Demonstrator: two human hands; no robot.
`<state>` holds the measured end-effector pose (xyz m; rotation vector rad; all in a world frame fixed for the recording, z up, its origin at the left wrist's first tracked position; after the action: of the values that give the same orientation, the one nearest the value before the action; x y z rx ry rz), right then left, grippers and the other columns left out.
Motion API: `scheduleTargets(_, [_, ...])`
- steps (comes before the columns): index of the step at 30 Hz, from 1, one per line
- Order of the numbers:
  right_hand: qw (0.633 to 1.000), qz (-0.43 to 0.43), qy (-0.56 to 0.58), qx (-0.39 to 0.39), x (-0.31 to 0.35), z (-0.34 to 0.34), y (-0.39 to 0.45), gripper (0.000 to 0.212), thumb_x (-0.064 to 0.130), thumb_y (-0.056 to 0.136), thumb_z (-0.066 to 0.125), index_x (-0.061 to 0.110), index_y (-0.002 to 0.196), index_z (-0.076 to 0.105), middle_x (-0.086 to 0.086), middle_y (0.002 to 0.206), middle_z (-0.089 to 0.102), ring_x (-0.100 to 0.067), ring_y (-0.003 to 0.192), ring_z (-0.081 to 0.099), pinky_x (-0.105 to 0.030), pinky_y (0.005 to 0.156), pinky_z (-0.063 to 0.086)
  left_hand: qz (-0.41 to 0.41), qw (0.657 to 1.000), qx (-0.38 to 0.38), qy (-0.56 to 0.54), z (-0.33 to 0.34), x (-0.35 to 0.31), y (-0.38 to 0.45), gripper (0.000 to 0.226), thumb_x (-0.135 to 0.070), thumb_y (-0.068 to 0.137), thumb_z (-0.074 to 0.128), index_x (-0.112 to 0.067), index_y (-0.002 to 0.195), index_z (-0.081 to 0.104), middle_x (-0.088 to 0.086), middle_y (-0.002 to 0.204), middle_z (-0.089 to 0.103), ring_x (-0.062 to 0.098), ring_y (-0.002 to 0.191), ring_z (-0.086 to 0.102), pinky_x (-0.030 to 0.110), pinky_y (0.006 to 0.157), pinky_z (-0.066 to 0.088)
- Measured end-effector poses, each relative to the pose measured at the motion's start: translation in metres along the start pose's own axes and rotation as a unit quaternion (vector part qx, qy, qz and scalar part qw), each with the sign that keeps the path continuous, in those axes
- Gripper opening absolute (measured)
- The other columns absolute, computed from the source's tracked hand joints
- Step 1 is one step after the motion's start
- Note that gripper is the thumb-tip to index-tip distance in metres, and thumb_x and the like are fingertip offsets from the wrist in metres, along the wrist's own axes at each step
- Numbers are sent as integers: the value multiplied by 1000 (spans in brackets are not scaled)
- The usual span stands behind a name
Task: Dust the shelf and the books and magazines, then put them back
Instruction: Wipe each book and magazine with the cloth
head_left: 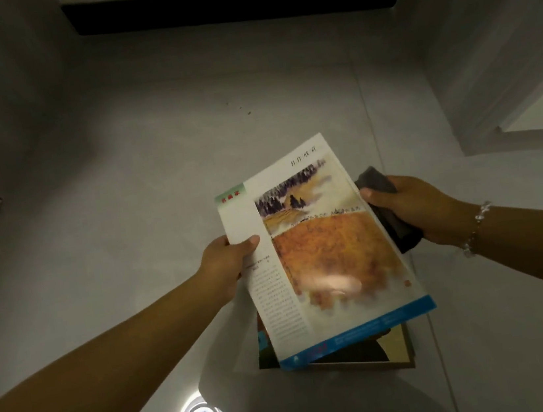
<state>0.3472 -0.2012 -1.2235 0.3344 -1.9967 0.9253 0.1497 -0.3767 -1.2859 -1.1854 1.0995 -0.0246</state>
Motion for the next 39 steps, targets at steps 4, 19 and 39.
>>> scheduleTargets(4, [995,-28,-84,-40,-6,-9,7,23,31,95,53,13,106,62,-9,102,64,-20,85,59,-28,75,43,1,1000,-5,26,1,13,4,48,-11,85,69,-5,128,50,12,118,64,31,102,64,49,91,52])
scheduleTargets(19, [864,-232,-422,147,-68,84,-6,52,41,102,25,31,150,8,18,150,-8,-4,141,-12,-23,111,-12,-8,997,12,70,12,21,-1,23,-6,87,64,3,108,57,10,100,67,23,81,65,25,52,56])
scheduleTargets(39, [827,-291,-477,67,-59,95,54,55,44,97,15,32,150,6,13,153,-7,-8,141,-14,-30,115,-12,13,997,-8,71,13,22,2,14,-5,85,67,-7,83,53,11,105,66,27,90,67,34,66,59])
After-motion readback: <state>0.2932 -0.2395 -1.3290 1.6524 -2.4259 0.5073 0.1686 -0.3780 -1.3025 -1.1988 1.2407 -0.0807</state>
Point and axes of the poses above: each hand's wrist, its own y-axis towards the middle knuckle, its own z-axis out of the palm, x = y × z, the point moved 1 cm from there along y, towards the middle knuckle
